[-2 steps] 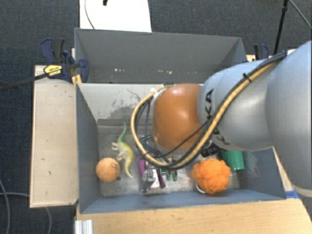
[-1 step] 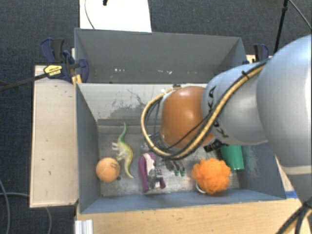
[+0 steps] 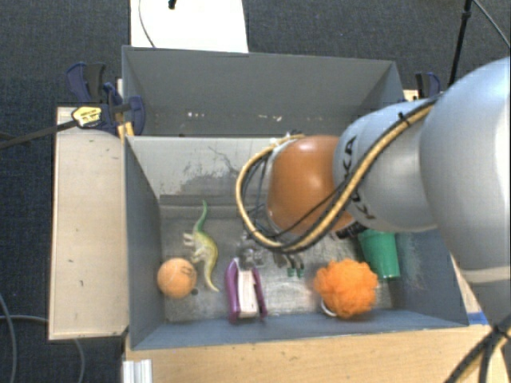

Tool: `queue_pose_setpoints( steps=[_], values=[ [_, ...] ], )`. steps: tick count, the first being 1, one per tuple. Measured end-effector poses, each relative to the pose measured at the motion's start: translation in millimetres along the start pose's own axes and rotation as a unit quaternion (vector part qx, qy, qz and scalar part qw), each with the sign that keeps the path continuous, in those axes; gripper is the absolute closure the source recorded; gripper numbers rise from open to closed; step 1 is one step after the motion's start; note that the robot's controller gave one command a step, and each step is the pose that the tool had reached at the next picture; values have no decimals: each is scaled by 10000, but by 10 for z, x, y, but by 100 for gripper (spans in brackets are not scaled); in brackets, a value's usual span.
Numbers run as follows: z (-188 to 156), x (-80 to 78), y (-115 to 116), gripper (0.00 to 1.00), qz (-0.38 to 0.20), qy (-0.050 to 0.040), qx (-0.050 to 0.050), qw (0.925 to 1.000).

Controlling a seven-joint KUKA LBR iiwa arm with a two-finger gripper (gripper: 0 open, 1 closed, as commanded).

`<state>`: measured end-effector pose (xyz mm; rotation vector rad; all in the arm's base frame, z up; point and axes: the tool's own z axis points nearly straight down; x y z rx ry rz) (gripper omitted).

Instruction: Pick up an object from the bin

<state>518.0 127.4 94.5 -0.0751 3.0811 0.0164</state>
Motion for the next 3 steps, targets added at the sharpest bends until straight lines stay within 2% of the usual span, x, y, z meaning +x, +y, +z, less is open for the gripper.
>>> queue_pose_setpoints(
  steps=[2,3],
  values=[
    [-1,1,1,100,0,3,-1,10000],
    [-205,-80,56,100,277,262,46,9993]
  ],
)
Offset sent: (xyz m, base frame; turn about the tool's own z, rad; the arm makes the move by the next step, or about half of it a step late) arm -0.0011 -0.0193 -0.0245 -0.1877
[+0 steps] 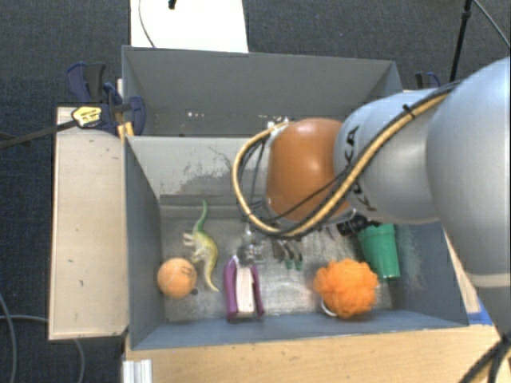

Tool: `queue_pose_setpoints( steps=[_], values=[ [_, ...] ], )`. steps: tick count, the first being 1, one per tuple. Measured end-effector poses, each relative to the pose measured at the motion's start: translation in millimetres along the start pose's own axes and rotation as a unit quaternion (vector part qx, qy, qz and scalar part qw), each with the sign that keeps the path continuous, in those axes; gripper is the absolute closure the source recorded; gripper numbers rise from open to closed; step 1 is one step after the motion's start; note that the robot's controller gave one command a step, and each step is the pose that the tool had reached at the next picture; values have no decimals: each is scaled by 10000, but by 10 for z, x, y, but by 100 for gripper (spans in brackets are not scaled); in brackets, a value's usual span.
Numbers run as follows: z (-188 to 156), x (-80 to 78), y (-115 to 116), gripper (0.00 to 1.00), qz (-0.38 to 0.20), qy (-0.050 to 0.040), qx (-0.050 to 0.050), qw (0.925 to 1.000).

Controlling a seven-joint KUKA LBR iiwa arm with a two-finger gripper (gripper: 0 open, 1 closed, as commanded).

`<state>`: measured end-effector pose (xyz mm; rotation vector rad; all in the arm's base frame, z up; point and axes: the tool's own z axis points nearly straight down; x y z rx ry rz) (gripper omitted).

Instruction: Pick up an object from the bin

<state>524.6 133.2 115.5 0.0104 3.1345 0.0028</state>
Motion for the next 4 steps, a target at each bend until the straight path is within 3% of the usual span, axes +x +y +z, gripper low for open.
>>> queue_pose_setpoints(
  steps=[1,2,3,4],
  values=[
    [-260,-152,-71,100,203,22,5,9998],
    [-443,62,-293,100,-1124,27,2,9937],
    [-533,54,-197,100,-1958,23,6,9806],
    [-489,1,-91,100,-1233,16,-5,9924]
  ],
)
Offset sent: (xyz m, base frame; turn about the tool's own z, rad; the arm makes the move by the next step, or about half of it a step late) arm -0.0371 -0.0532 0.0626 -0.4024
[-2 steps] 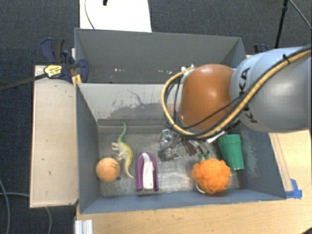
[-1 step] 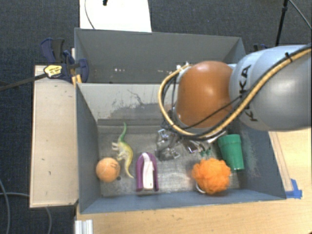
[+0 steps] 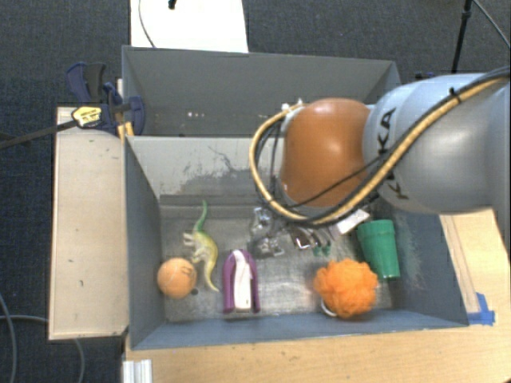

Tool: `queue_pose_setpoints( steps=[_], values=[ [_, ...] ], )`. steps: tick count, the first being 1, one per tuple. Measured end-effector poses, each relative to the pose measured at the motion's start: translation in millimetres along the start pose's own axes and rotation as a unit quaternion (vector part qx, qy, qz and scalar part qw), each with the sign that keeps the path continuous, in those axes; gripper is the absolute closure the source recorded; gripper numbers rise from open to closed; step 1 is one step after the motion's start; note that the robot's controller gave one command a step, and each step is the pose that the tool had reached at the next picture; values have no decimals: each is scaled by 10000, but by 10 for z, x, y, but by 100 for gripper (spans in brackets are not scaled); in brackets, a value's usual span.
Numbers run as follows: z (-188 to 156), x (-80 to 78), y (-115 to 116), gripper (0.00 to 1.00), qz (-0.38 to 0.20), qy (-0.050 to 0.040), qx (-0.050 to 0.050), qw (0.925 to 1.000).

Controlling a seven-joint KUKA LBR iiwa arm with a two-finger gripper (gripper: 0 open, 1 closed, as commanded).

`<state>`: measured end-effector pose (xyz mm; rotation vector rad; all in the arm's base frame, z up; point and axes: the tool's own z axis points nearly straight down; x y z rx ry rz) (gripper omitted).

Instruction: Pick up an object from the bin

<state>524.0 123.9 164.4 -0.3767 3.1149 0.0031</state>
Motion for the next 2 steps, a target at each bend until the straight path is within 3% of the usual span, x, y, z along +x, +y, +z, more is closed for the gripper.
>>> queue_pose_setpoints(
  steps=[1,2],
  values=[
    [23,-231,-88,100,-740,7,8,9973],
    [135,-408,551,0,-1170,5,-7,9931]
  ],
)
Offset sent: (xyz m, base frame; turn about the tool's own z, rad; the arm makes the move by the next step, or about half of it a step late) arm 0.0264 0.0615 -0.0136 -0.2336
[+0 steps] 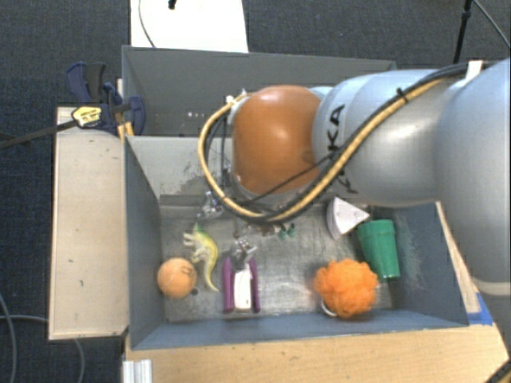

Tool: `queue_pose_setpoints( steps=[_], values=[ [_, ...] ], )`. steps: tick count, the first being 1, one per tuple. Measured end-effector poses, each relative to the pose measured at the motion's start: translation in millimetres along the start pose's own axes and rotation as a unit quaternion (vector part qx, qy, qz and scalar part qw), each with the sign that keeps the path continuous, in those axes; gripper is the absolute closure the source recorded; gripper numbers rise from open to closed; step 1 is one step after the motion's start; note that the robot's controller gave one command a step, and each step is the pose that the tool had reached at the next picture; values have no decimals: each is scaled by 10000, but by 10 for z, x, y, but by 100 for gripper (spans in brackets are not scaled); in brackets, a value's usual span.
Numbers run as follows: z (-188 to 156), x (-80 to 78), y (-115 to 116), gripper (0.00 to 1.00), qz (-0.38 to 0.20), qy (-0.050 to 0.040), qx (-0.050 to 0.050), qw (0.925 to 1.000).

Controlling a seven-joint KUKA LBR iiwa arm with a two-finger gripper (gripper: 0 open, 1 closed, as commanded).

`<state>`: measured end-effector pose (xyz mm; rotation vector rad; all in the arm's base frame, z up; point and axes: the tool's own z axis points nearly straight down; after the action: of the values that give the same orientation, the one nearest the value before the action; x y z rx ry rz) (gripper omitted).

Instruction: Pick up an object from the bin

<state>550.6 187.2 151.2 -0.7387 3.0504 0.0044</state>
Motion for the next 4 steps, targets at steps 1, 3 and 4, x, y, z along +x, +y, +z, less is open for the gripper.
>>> queue_pose_setpoints(
  steps=[1,3,4],
  values=[
    [-1,1,-9,0,6,0,5,10000],
    [-109,-20,254,0,-1177,-78,26,9930],
    [538,83,182,0,-1644,-22,7,9864]
  ],
)
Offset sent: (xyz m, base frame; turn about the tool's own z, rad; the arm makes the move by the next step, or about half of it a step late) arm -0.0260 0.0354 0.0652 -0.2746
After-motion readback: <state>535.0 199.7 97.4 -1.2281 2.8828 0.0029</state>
